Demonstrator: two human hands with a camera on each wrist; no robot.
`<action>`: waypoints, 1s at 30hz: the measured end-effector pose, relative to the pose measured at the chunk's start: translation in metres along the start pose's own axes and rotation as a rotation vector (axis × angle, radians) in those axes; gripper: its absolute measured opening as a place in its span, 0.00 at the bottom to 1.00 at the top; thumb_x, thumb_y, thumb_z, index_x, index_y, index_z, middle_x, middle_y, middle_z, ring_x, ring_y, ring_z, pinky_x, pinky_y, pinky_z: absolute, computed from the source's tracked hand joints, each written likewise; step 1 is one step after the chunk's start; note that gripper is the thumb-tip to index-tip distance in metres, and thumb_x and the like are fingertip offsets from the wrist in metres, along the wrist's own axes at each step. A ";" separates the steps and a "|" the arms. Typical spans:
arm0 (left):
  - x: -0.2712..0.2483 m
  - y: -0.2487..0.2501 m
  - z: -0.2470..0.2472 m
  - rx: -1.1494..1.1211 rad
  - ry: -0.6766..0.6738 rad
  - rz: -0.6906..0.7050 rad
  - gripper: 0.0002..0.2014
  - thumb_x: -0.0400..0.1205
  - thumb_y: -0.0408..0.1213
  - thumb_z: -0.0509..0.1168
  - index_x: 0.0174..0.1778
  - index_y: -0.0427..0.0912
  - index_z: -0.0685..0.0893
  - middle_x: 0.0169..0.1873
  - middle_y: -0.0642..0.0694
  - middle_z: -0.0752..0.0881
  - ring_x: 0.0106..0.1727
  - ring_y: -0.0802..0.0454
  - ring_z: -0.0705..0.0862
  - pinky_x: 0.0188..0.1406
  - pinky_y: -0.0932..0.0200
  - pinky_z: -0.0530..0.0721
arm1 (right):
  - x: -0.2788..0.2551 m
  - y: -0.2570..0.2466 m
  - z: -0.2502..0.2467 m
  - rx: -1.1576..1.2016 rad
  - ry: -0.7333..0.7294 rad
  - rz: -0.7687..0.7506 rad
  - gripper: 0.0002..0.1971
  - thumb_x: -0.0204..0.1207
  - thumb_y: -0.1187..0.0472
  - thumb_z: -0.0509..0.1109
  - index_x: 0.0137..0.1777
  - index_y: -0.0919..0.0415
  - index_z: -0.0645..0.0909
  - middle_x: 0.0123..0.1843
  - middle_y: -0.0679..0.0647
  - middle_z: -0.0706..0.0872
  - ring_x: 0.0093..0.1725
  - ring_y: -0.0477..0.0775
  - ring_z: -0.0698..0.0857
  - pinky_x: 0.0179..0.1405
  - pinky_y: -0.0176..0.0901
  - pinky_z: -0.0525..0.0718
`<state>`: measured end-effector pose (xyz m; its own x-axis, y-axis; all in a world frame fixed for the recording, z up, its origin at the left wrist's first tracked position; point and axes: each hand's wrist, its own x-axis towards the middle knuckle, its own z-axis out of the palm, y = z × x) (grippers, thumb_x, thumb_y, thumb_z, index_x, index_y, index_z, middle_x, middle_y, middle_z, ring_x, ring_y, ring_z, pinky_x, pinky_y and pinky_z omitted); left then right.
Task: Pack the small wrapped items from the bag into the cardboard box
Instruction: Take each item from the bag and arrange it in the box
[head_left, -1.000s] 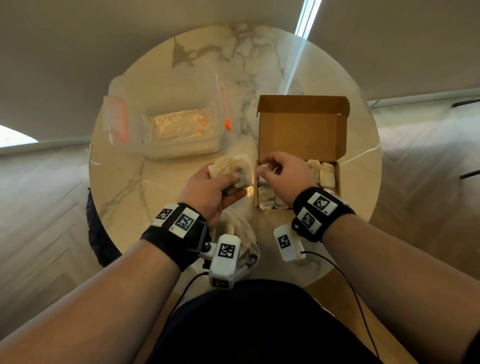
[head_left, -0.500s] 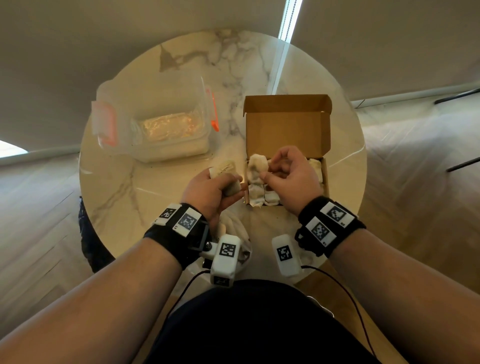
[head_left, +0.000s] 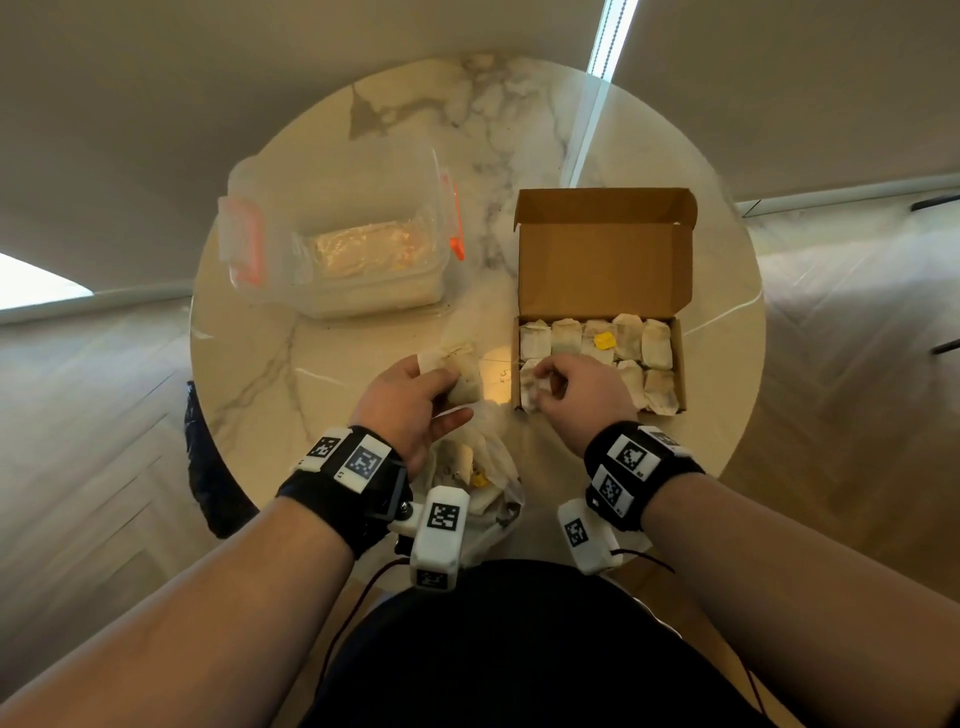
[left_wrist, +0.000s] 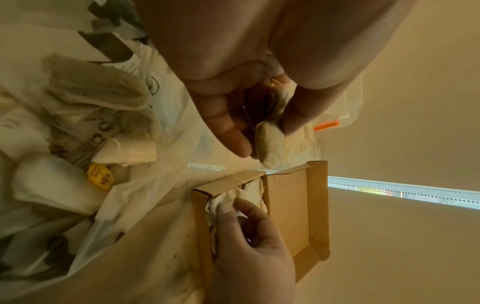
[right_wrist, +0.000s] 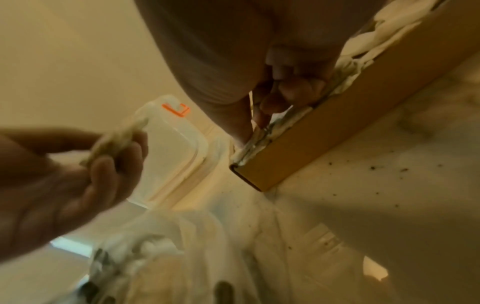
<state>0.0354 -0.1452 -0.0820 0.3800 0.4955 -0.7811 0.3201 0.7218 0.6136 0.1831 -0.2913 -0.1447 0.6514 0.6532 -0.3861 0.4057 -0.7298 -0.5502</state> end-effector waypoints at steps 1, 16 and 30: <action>-0.001 0.001 0.001 -0.004 -0.007 0.001 0.05 0.89 0.29 0.66 0.57 0.40 0.86 0.49 0.38 0.93 0.43 0.49 0.93 0.41 0.55 0.93 | 0.002 -0.001 0.002 -0.047 -0.018 -0.011 0.12 0.80 0.55 0.73 0.62 0.48 0.87 0.56 0.47 0.86 0.58 0.53 0.84 0.57 0.46 0.80; -0.021 0.034 0.041 0.062 -0.242 0.255 0.19 0.81 0.23 0.74 0.69 0.31 0.83 0.58 0.30 0.91 0.54 0.38 0.94 0.48 0.50 0.92 | -0.028 -0.053 -0.080 0.948 -0.183 0.005 0.12 0.88 0.53 0.69 0.58 0.61 0.87 0.45 0.54 0.91 0.43 0.55 0.89 0.41 0.48 0.90; 0.008 0.011 0.030 0.049 -0.041 0.095 0.05 0.87 0.32 0.71 0.58 0.37 0.87 0.50 0.37 0.93 0.48 0.46 0.94 0.47 0.55 0.94 | -0.003 -0.002 -0.091 0.688 0.203 0.182 0.16 0.79 0.63 0.80 0.58 0.53 0.76 0.47 0.55 0.92 0.47 0.57 0.94 0.42 0.47 0.94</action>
<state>0.0677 -0.1478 -0.0786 0.4456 0.5395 -0.7144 0.3224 0.6478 0.6903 0.2390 -0.3101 -0.0750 0.8030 0.4347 -0.4078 -0.1704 -0.4882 -0.8559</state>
